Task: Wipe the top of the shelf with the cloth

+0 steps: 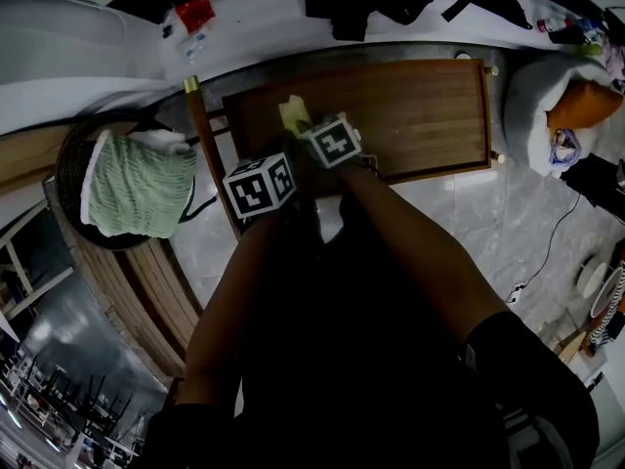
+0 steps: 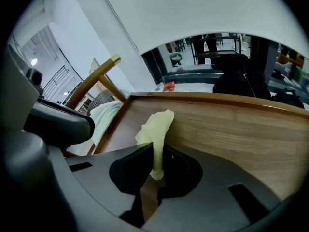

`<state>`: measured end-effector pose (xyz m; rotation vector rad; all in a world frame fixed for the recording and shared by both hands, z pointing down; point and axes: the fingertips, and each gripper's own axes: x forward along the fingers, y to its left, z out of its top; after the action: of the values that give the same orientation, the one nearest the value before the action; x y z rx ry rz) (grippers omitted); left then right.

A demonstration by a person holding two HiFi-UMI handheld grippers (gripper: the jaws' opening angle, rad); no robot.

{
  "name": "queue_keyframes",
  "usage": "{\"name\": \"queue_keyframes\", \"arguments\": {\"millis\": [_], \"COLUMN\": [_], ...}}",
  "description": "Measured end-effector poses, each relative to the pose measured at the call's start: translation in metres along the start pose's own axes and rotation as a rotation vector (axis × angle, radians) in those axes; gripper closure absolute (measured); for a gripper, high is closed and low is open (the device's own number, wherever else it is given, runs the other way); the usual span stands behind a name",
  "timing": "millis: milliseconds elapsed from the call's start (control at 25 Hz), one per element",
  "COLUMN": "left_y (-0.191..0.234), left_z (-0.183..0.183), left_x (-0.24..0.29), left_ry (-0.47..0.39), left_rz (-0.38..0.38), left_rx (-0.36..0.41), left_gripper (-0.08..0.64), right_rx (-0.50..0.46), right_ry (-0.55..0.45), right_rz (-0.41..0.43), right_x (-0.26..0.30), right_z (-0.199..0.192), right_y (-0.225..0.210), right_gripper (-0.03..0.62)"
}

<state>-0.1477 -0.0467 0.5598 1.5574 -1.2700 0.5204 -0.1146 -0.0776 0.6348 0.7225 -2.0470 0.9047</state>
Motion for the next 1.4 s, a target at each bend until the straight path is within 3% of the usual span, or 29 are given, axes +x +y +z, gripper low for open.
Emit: {"name": "queue_keyframes", "arguments": {"millis": [680,1400], "left_y": [-0.109,-0.212], "left_z": [-0.022,-0.044], "left_x": [0.053,0.101], "left_ry": [0.039,0.088], "left_rz": [-0.102,-0.213], "left_rx": [0.08,0.155], "left_gripper": [0.548,0.548], "right_rx": [0.102,0.239], "right_ry": [-0.049,-0.092], "right_rz": [-0.111,-0.304], "right_x": [-0.074,-0.173], "right_z": [-0.041,-0.097], "right_y": [-0.114,-0.258], "right_gripper": [0.551,0.55]}}
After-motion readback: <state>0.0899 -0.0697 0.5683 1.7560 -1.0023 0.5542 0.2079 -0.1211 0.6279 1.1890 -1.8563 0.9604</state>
